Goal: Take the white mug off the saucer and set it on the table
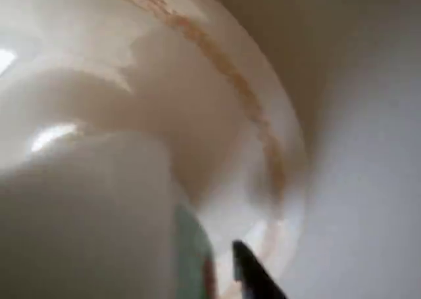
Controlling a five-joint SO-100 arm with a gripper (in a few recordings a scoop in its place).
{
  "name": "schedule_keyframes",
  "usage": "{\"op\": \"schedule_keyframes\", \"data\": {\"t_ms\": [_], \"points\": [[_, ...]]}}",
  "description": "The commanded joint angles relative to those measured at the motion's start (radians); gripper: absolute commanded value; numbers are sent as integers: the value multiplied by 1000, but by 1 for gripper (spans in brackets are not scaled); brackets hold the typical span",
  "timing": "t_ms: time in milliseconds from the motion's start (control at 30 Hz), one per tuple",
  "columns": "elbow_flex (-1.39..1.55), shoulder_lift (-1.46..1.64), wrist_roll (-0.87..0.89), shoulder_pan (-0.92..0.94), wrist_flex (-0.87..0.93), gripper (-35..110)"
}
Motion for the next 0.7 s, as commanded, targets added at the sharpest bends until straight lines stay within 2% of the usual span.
{"op": "schedule_keyframes", "data": {"t_ms": [0,67,333,667], "points": [[0,-32,11,-11,-32,5],[0,-40,12,-9,-35,-2],[-12,61,11,11,2,-2],[-189,230,9,43,212,-2]]}}
